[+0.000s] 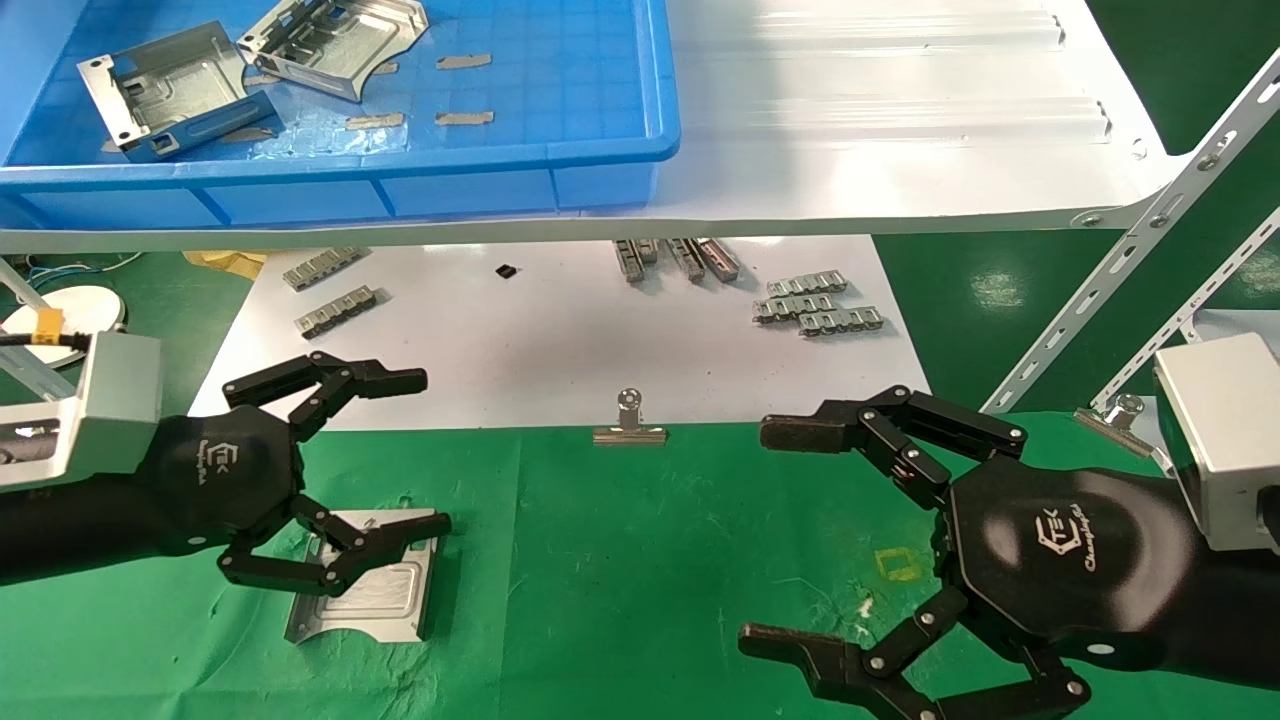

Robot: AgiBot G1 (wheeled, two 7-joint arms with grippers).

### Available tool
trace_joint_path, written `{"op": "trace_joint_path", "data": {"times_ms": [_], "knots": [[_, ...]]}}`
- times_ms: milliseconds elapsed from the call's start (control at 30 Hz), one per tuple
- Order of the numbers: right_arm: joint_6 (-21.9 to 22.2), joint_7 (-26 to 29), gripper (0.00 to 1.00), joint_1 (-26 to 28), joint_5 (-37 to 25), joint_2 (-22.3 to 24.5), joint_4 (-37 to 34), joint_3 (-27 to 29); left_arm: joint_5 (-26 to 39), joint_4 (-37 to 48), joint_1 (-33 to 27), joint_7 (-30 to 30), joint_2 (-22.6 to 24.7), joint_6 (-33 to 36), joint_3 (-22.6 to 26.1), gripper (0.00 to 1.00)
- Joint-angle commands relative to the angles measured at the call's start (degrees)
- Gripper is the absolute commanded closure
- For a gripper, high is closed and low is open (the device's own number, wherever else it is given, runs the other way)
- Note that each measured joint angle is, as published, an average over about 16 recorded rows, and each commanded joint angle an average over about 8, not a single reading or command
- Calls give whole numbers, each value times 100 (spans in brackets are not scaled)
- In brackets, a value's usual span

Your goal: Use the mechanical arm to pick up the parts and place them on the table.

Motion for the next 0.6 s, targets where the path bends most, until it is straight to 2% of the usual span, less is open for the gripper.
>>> {"op": "trace_joint_path", "data": {"times_ms": [33, 600], "knots": [[0, 0, 0, 0, 0, 0, 0, 0, -64, -224, 103, -177, -42, -21, -86, 0], [0, 0, 0, 0, 0, 0, 0, -1, -605, -2119, 972, -1670, -392, -203, -809, 0]]}}
